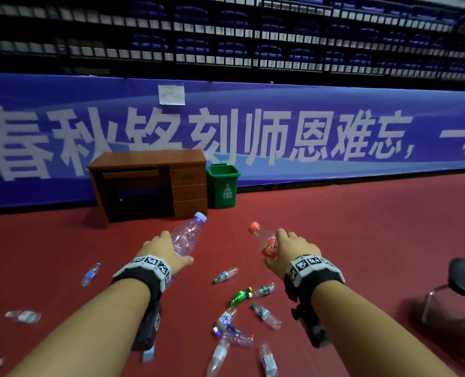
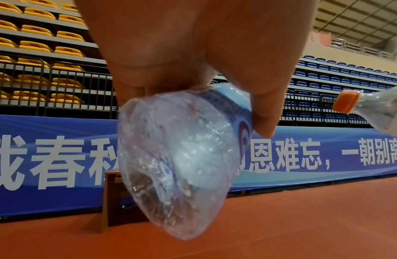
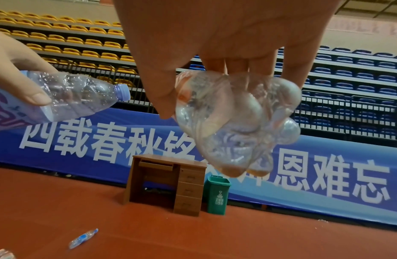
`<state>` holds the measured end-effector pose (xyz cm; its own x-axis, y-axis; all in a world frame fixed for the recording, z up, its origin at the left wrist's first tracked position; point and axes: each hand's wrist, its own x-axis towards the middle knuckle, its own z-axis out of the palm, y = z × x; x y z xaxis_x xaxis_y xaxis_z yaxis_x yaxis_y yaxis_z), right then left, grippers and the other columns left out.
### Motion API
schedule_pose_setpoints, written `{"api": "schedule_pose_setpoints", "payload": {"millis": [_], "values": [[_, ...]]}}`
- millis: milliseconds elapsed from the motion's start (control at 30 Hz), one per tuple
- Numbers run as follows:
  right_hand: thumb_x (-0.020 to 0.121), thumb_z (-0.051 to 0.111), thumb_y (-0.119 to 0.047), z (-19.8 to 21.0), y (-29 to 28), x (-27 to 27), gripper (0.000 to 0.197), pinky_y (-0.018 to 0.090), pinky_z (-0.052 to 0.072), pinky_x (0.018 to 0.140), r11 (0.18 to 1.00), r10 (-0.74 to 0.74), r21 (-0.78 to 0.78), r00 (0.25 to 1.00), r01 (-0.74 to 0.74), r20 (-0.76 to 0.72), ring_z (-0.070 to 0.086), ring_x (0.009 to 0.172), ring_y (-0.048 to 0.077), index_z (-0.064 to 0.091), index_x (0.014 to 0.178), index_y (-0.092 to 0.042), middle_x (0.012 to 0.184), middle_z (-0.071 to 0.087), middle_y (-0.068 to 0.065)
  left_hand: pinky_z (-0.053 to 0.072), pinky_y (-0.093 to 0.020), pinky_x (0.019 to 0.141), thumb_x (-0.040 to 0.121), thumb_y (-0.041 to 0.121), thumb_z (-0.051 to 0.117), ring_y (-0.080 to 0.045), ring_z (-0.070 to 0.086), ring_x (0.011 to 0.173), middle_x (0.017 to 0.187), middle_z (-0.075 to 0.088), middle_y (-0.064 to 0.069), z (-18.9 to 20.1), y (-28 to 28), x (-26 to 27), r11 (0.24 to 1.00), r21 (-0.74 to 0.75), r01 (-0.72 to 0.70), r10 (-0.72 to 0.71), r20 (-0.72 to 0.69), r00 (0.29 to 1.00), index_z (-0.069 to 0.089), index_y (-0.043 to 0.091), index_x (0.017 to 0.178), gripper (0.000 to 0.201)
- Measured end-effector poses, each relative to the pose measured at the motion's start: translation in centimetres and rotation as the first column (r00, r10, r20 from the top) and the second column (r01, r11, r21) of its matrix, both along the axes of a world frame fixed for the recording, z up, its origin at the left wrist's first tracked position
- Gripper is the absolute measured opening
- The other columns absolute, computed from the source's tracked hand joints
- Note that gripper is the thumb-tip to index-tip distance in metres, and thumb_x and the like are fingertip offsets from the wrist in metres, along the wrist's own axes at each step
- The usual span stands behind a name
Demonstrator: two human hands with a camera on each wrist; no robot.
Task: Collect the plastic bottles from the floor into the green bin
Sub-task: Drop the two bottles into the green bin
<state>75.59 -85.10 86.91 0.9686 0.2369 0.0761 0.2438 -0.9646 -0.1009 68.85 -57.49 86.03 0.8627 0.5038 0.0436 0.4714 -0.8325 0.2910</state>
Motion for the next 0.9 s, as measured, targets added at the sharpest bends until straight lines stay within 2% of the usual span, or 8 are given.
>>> {"api": "schedule_pose_setpoints", "payload": {"millis": [267, 433, 633, 733, 900], "values": [[0.085, 0.061, -0.056, 2.6, 6.9, 17.6, 0.062, 0.038, 0.048, 0.090, 0.999, -0.033, 0.025, 0.999, 0.033, 0.018, 0.058, 0.112, 0.023, 0.037, 0.132, -0.025, 0.126, 0.056, -0.001, 0.050, -0.036, 0.091, 0.065, 0.065, 0.072, -0.023, 0.057, 0.109, 0.118, 0.057, -0.001, 0.7, 7.3, 18.0, 0.998, -0.047, 0.031, -0.030, 0.025, 0.999, 0.045, 0.018, 0.125, 0.080], [0.085, 0.059, -0.056, 1.2, 10.1, 26.6, 0.062, 0.038, 0.046, 0.090, 0.999, -0.049, 0.012, 0.998, 0.049, -0.028, 0.056, 0.116, 0.024, 0.036, 0.134, -0.024, 0.128, 0.054, -0.001, 0.047, -0.035, 0.095, 0.066, 0.066, 0.070, -0.023, 0.054, 0.115, 0.123, 0.055, 0.000, -0.9, 10.1, 28.0, 0.997, -0.031, 0.071, -0.072, -0.031, 0.997, 0.043, 0.020, 0.124, 0.079], [0.084, 0.059, -0.057, -0.3, 14.4, 38.2, 0.063, 0.039, 0.045, 0.092, 1.000, 0.004, -0.015, 0.999, -0.005, -0.038, 0.055, 0.118, 0.024, 0.036, 0.132, -0.023, 0.129, 0.054, 0.000, 0.047, -0.035, 0.095, 0.066, 0.065, 0.070, -0.022, 0.053, 0.116, 0.125, 0.053, -0.001, -2.2, 12.7, 38.8, 0.997, -0.005, 0.082, -0.082, -0.066, 0.994, 0.042, 0.021, 0.127, 0.081], [0.083, 0.060, -0.056, -0.2, 17.5, 44.7, 0.064, 0.039, 0.044, 0.094, 0.999, 0.036, 0.029, 0.998, -0.035, -0.048, 0.055, 0.118, 0.024, 0.037, 0.133, -0.024, 0.129, 0.054, 0.000, 0.047, -0.035, 0.094, 0.065, 0.066, 0.070, -0.022, 0.055, 0.114, 0.123, 0.054, -0.001, -1.5, 15.7, 43.1, 1.000, 0.003, 0.019, -0.019, -0.049, 0.999, 0.043, 0.021, 0.126, 0.080], [0.082, 0.062, -0.053, 1.4, 25.3, 53.7, 0.054, 0.037, 0.046, 0.089, 0.991, 0.107, 0.079, 0.994, -0.105, -0.026, 0.058, 0.112, 0.023, 0.042, 0.124, -0.025, 0.121, 0.056, -0.001, 0.048, -0.035, 0.092, 0.061, 0.066, 0.071, -0.022, 0.059, 0.109, 0.117, 0.058, 0.000, 0.8, 22.6, 48.6, 0.990, -0.044, -0.135, 0.136, 0.017, 0.991, 0.045, 0.023, 0.118, 0.076]]}}
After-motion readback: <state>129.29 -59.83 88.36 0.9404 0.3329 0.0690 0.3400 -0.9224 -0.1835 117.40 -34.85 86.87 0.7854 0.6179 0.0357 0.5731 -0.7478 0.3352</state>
